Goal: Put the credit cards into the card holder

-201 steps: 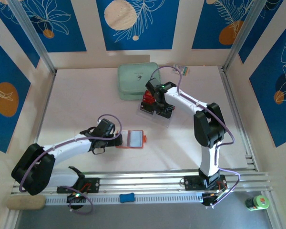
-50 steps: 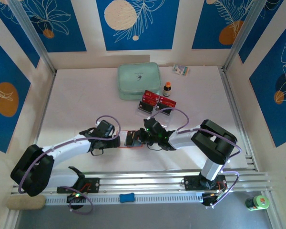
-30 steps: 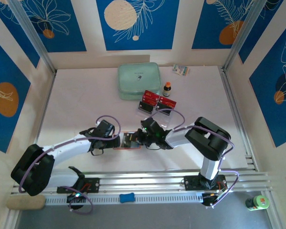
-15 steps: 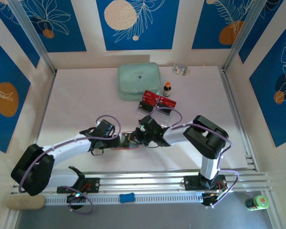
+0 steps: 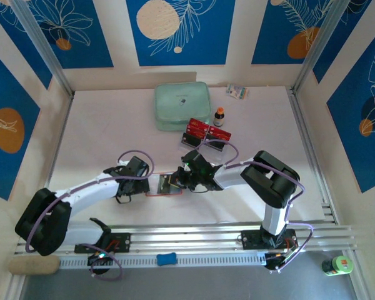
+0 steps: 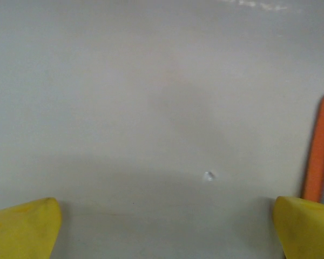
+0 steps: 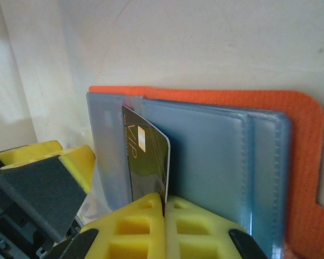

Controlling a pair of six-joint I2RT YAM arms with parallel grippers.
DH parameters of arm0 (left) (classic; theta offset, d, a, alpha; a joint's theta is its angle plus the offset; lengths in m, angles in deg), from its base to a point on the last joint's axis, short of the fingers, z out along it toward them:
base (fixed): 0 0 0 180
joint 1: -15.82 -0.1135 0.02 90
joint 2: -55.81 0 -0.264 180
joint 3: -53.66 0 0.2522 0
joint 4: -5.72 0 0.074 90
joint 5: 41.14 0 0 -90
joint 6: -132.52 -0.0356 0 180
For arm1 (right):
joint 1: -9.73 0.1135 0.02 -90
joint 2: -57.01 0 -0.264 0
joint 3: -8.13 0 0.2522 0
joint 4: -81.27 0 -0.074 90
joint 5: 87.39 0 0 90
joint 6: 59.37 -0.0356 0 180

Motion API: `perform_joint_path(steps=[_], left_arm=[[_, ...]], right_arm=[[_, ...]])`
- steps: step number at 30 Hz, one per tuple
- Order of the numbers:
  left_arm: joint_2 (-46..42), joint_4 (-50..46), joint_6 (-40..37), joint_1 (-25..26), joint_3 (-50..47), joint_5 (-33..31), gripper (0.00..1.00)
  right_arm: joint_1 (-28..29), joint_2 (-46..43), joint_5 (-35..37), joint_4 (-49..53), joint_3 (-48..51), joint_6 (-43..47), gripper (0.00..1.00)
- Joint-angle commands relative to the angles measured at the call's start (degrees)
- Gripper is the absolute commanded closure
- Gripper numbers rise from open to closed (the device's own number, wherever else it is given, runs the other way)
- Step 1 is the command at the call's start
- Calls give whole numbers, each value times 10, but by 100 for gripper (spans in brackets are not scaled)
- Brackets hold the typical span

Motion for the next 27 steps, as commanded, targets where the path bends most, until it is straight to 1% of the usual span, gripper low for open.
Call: perform_joint_path(steps=[1, 12, 17, 27], left_arm=[[3, -21, 15, -8, 5, -20, 0], [40, 28, -18, -8, 3, 34, 0], [44, 40, -23, -8, 0, 47, 0], [54, 52, -27, -8, 4, 63, 0]], right_arm=[[-4, -1, -3, 61, 2, 12, 100], [-8, -7, -9, 73, 2, 12, 100], [-6, -11, -10, 75, 2, 10, 100], [0, 24, -20, 79, -32, 11, 100]])
